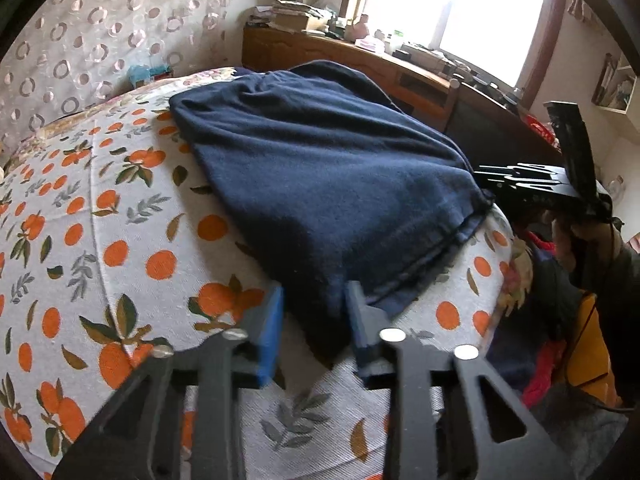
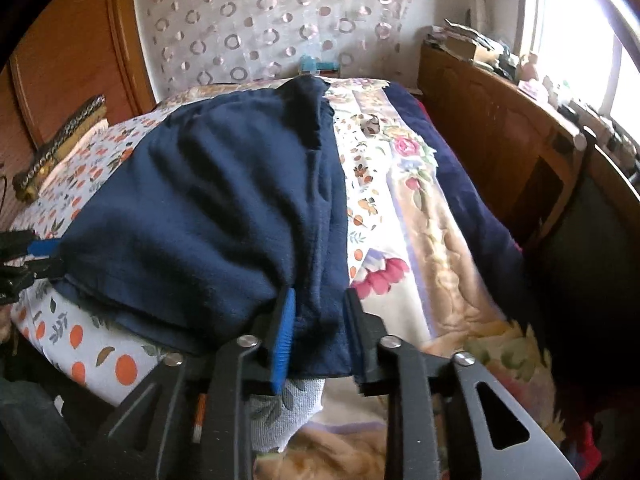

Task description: Fold small clothes

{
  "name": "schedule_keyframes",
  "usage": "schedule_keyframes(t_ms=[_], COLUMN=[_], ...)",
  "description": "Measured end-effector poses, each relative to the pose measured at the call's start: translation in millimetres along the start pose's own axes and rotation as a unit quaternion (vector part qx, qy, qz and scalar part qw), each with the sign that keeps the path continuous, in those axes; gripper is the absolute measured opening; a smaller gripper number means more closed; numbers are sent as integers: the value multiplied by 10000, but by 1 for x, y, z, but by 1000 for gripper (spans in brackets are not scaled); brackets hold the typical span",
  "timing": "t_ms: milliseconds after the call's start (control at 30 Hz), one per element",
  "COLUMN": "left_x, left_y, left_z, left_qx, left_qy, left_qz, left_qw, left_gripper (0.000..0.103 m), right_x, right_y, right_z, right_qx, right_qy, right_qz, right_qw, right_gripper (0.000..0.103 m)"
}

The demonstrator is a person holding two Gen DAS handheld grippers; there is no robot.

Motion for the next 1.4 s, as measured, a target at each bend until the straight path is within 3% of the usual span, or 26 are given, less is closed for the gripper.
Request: schedule_keyframes(t_ms=[33, 100, 367, 567, 867, 933, 1167, 1400], left_x=[0, -5, -21, -18, -18, -17, -19, -48], left_y=[-2, -4, -4, -2, -1, -2, 0, 8], left_z=[0, -5, -27, -22, -21, -20, -21, -43], left_qx=[36, -10, -60, -98, -78, -62, -84, -55], left_qy=[-16, -151, -479, -433, -427, -413, -465, -891], left_qz=[9, 56, 100, 80, 61, 52, 28, -76], left_qw=[10000, 9999, 9988, 9990, 9990, 9991, 9989, 9960], left_gripper=[14, 8, 7, 7, 7, 7, 7, 6], right_x=[1, 4, 8, 11, 13, 15, 13, -15], right_y=[-1, -1, 6, 6, 9, 9, 15, 25], right_z=[1, 1, 1, -1, -5, -7, -14, -45], right_qx=[37, 34, -367, -285, -258, -362, -357, -476], right_qy=[24, 34, 178, 190, 246, 281, 53, -494], right_qz=[7, -26, 165, 40, -117, -174, -215, -321], right_qw=[10000, 10000, 9990, 9994, 9993, 9988, 9991, 9971], right_gripper=[41, 45, 45, 44, 27, 7, 6, 6])
Point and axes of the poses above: each gripper's, at about its wrist camera, not at the fingertips, and z roughly the way its jaws point, y to its left, x to its underside, the point moved 10 cm from there along z, roughly the way its jaws point, and after that the axes turned 14 degrees about z, right-handed, at the moved point
